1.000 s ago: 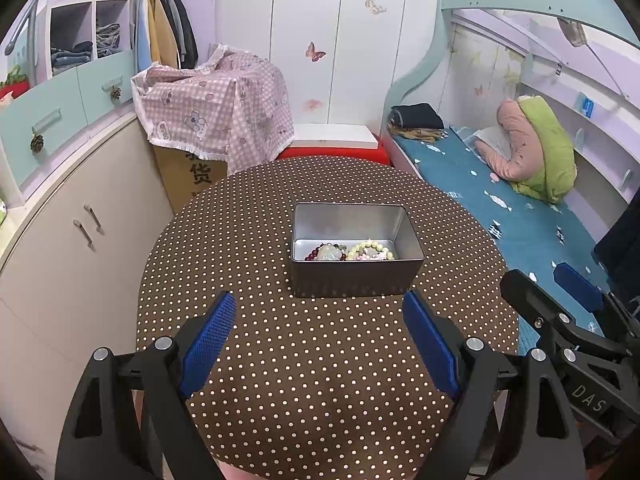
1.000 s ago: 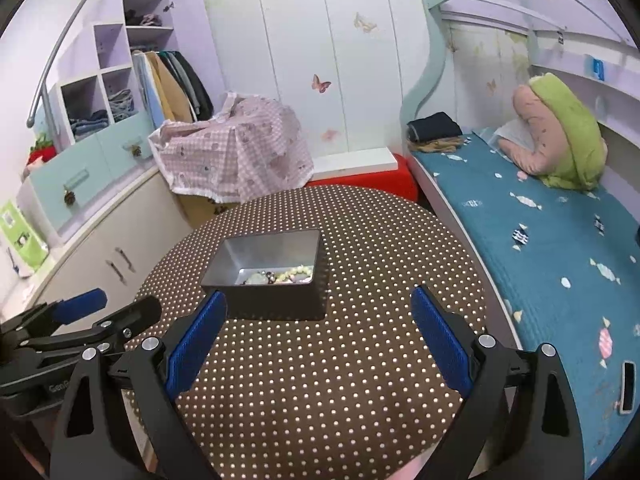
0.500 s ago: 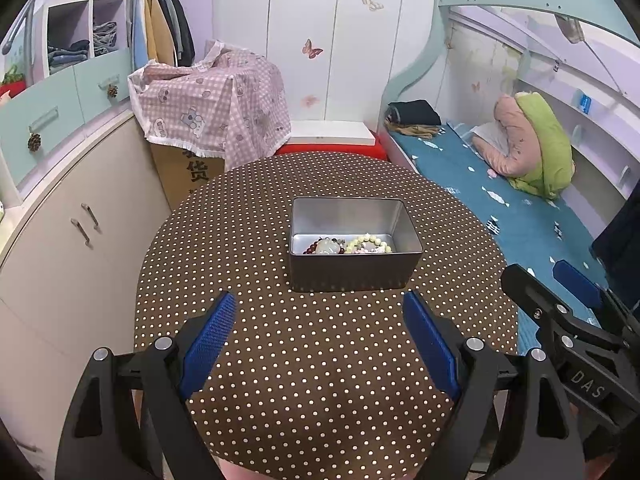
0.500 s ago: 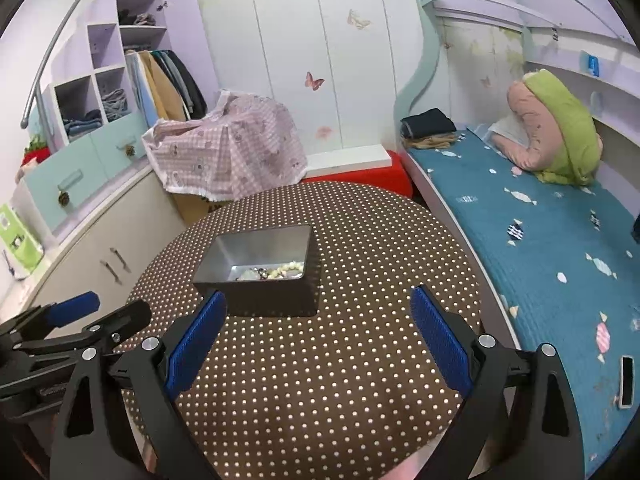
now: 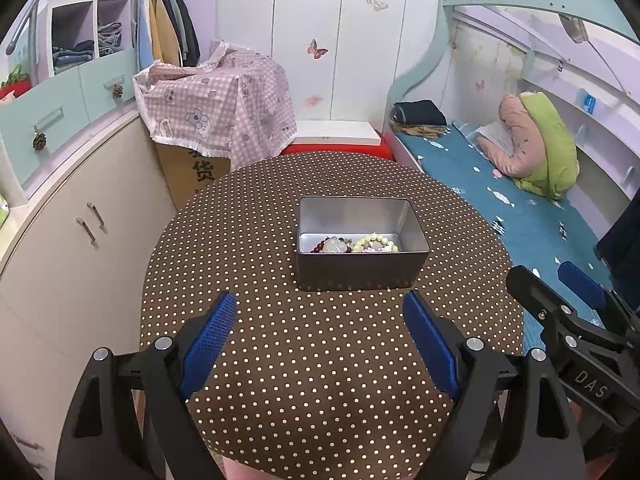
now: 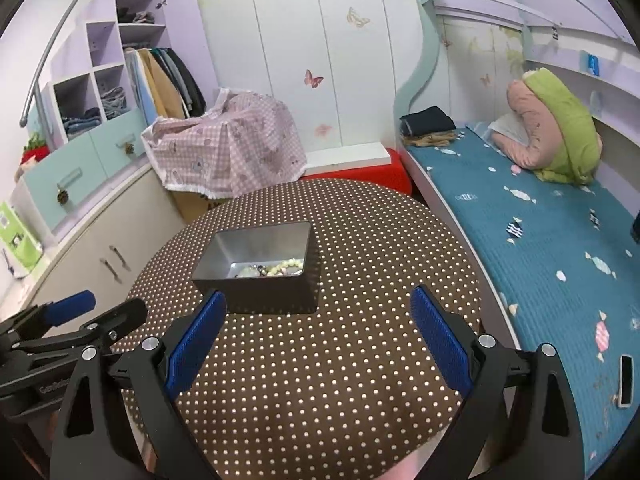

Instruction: Organize jewelry

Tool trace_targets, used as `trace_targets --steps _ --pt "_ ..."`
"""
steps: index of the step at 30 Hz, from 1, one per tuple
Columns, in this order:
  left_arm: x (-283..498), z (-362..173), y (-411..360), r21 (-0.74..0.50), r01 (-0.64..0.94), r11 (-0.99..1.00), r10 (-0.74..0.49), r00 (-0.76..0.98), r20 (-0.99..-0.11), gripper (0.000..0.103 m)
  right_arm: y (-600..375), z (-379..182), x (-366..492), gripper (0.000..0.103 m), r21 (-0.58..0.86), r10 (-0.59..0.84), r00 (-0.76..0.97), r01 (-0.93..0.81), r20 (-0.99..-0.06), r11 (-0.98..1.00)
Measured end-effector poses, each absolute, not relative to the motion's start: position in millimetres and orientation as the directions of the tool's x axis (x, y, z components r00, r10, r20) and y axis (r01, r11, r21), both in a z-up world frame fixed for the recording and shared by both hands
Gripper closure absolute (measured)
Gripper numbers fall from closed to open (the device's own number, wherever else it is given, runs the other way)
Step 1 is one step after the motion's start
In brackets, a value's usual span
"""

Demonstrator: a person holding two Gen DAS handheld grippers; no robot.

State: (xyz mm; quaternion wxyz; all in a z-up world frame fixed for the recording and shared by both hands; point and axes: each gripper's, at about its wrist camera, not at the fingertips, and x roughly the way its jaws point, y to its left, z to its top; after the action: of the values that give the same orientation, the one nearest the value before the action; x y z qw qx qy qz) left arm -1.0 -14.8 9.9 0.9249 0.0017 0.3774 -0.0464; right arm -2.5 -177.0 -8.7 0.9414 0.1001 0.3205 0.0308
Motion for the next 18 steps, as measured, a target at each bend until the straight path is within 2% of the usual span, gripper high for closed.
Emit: trace_targets --steps 18 --pt "-3.8 8.8 -21.2 -0.026 0.097 0.995 -0.087 0.701 -0.708 0.020 -173.4 -10.5 -3.0 0.013 0.205 0.124 0.787 0.004 -0.604 0.979"
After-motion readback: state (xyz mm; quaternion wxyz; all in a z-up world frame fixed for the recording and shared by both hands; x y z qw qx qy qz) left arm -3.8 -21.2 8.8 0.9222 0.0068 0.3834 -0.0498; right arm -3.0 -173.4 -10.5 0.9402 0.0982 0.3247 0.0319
